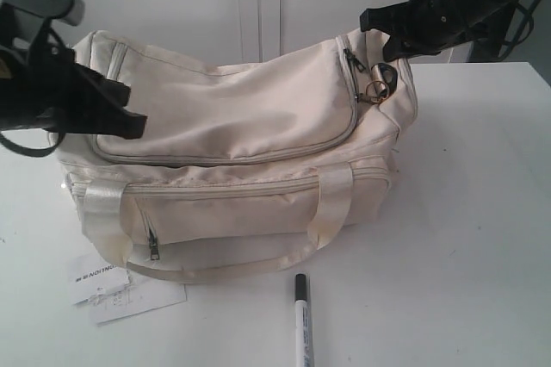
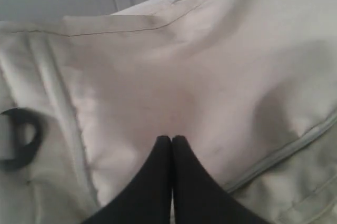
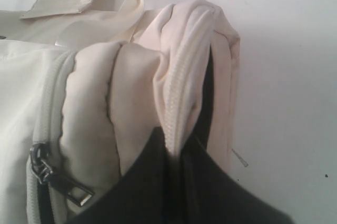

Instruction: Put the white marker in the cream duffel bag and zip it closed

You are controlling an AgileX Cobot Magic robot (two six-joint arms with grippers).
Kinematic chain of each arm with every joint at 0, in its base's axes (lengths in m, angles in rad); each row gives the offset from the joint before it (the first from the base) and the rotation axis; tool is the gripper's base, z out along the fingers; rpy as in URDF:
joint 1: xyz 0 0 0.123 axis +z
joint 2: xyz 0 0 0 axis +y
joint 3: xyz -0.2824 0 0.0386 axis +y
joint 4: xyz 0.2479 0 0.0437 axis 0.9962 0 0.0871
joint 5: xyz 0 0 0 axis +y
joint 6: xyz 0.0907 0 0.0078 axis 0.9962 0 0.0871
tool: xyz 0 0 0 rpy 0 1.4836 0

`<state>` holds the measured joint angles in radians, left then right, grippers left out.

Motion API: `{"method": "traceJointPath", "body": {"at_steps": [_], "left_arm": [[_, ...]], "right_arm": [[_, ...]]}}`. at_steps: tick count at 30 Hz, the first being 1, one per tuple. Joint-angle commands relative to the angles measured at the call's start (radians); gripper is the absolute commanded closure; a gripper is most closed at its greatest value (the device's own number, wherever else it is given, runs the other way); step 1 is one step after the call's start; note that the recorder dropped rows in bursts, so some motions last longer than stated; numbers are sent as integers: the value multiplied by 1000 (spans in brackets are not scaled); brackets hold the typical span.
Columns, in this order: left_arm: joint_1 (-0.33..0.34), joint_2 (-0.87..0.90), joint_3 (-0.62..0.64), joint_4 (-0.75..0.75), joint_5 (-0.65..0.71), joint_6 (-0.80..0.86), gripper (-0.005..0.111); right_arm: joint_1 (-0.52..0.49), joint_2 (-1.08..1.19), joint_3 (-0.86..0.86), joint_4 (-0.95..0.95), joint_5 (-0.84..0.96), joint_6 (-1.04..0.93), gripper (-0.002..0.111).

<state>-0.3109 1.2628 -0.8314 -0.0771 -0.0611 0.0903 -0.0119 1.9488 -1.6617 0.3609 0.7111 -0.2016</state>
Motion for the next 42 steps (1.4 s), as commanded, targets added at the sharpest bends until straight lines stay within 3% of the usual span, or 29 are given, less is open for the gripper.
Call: {"method": "traceJointPath", "body": {"at_steps": [1,16,23,29,38,42], "left_arm": [[-64,75,-92,6,5,-4,107],[-179,316,-335,6,-12,-17,107],[-213,417,-398,6,-106,-147,107],[-262,498,-484,9,-111,-151,107],[-286,576,-589,15,-114,-144,107],[-316,633,-641,92,-135,-144,107]], "right_arm": [[0,-4,-4,6,-2,-4,108],[0,-4,-4,6,-2,-4,108],[0,-4,-4,6,-2,-4,108],[0,-4,-4,6,-2,-4,108],[0,-4,-4,6,-2,-4,108],[0,-4,-4,6,-2,-4,108]]}}
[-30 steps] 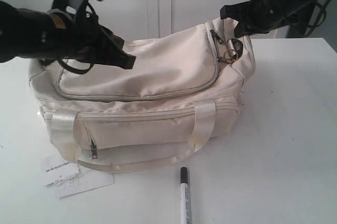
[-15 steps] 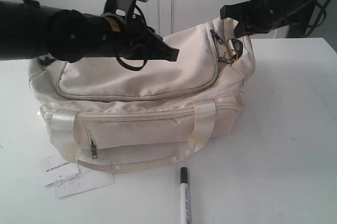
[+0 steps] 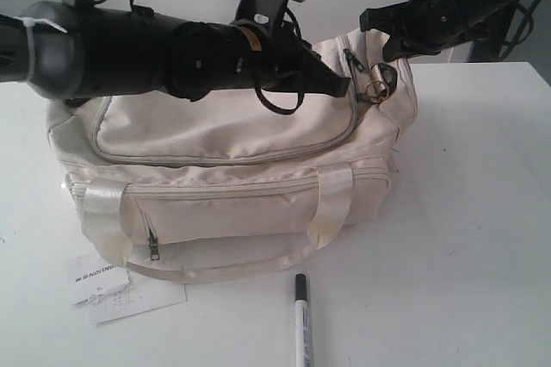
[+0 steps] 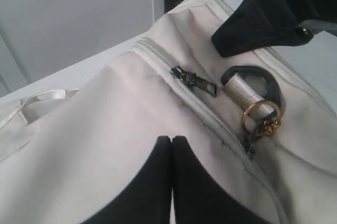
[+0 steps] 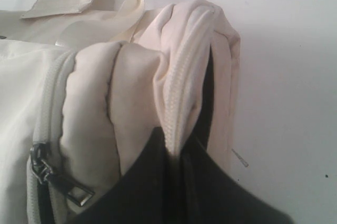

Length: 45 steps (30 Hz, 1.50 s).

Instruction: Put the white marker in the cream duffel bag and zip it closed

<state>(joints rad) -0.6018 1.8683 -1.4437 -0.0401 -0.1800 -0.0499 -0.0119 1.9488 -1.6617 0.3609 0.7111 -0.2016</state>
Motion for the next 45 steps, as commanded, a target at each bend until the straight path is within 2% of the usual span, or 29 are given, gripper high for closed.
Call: {"method": "traceJointPath", "body": {"at_steps": [1,5,10,16,20,25,28,35,38,41,45], "left_arm": [[-36,44,-51,70,-10,-3,107],[-39,118,-131,71,10,-6,105],[-39,171,-200,71,38,-55,73],[-41,178,-216,71,52,-135,53],[-41,172,-216,98,72,-131,52],[-74,164,-216,249,89,-135,52],[-86,171,-216,258,67,-139,54],[-89,195,-216,290,-98,-273,54],[-89,199,-216,400,-103,-354,53],[-89,203,-216,514,-104,-403,46],[-89,216,-216,535,-93,-403,44]], "right_arm": [[0,-4,-4,6,-2,-4,108],[0,-4,-4,6,-2,-4,108],[0,-4,-4,6,-2,-4,108],[0,-4,-4,6,-2,-4,108],[0,-4,-4,6,-2,-4,108],[0,-4,-4,6,-2,-4,108],[0,-4,-4,6,-2,-4,108],[0,-4,-4,6,-2,-4,108],[0,-4,-4,6,-2,-4,108],[0,-4,-4,6,-2,-4,108],[0,-4,-4,6,-2,-4,108]]}}
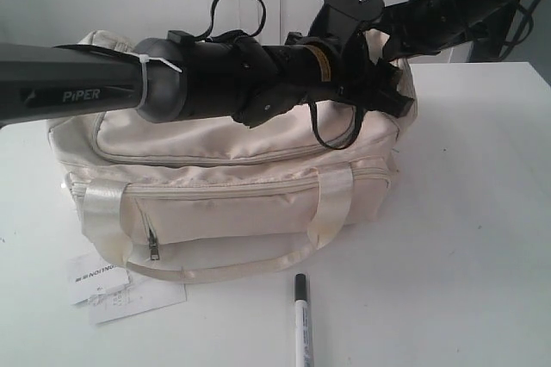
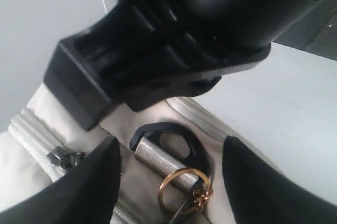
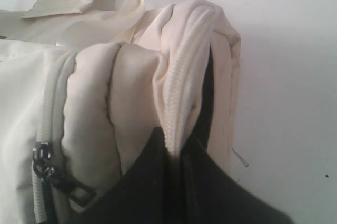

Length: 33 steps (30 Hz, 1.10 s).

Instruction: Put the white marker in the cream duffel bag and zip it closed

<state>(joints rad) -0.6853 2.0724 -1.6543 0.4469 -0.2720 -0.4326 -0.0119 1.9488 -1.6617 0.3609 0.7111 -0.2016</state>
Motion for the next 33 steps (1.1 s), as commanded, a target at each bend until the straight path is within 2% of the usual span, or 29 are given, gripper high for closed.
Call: {"method": "traceJointPath", "body": {"at_steps": [1,11,13,15,16,17,18,25,33], "left_arm": [[-5,17,-5,48,16,-20,44],[-3,69,-5,79,-21,-24,45],[-3,69,-5,81,-19,-27,49],[-3,69,-5,86,-9,-27,76],[-5,69,-5,86,1,-27,85],[-5,69,-5,86,33,-39,101],[-5,69,-5,94,53,-39,107],[-5,-2,-5,159,213,-39,107],[-11,-33,-5,159,233,-47,107]], "right_arm": [[0,-4,-4,6,-2,-4,108],[0,-4,-4,6,-2,-4,108],[0,-4,-4,6,-2,-4,108],[0,-4,-4,6,-2,-4,108],[0,-4,-4,6,-2,-4,108],[0,-4,-4,6,-2,-4,108],[0,-4,-4,6,-2,-4,108],[0,-4,-4,6,-2,-4,108],[0,-4,-4,6,-2,-4,108]]}}
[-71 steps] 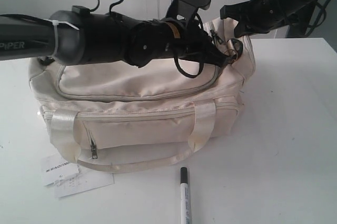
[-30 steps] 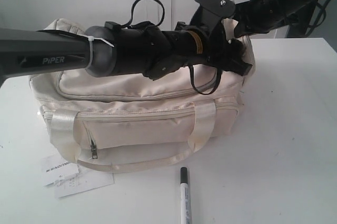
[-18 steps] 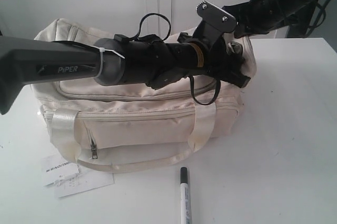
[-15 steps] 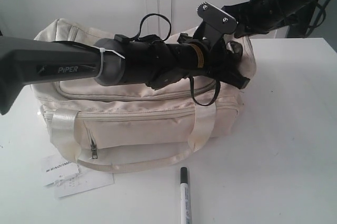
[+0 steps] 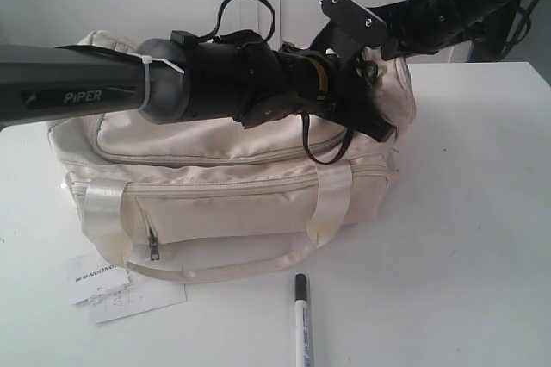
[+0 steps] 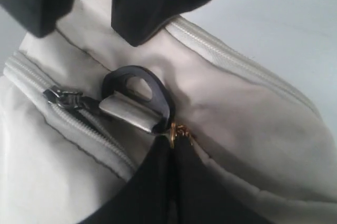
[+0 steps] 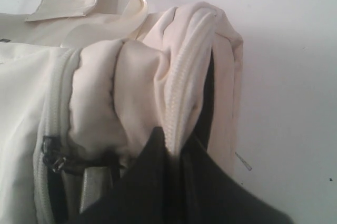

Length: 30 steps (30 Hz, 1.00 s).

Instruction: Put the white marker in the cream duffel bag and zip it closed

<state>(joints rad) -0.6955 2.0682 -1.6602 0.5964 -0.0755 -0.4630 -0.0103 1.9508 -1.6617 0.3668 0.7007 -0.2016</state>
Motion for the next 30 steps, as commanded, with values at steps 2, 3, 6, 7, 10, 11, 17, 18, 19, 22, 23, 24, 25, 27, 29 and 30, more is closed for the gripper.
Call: {"method": "traceJointPath", "body": {"at_steps": [2,3,6,7,10,11,17,18,19,22,23,24,25,27,29,30], "left_arm": [[-7,-40,1,6,66,-17,107],[-12,-46,1,1,76,-17,107],[-25,-55,1,-26,136,-17,107],[-27,-58,1,-31,152,-17,107],[-31,-62,1,-38,164,-17,107],[-31,-66,1,-38,164,-17,107],[-31,-68,1,-59,164,-11,107],[-33,-68,1,-68,164,-11,107],[-35,-68,1,-73,164,-11,107],[-46,-75,1,-73,162,-9,107],[-51,-78,1,-73,162,-9,107],[-55,-80,1,-73,162,-9,107],[-60,-85,1,-73,165,-9,107],[-64,-90,1,-71,177,-9,107],[-65,-94,1,-71,181,-9,107],[-65,-94,1,-71,184,-9,107]], "right_arm": [[-1,-6,-4,0,8,-4,108],[-1,-6,-4,0,8,-4,108],[-1,-6,-4,0,8,-4,108],[-1,-6,-4,0,8,-4,108],[-1,-6,-4,0,8,-4,108],[-1,-6,-4,0,8,-4,108],[-1,-6,-4,0,8,-4,108],[-1,-6,-4,0,8,-4,108],[-1,-6,-4,0,8,-4,108],[-1,-6,-4,0,8,-4,108],[-1,-6,-4,0,8,-4,108],[-1,-6,-4,0,8,-4,108],[-1,-6,-4,0,8,-4,108],[-1,-6,-4,0,8,-4,108],[-1,-6,-4,0,8,-4,108],[-1,-6,-4,0,10,-4,108]]}}
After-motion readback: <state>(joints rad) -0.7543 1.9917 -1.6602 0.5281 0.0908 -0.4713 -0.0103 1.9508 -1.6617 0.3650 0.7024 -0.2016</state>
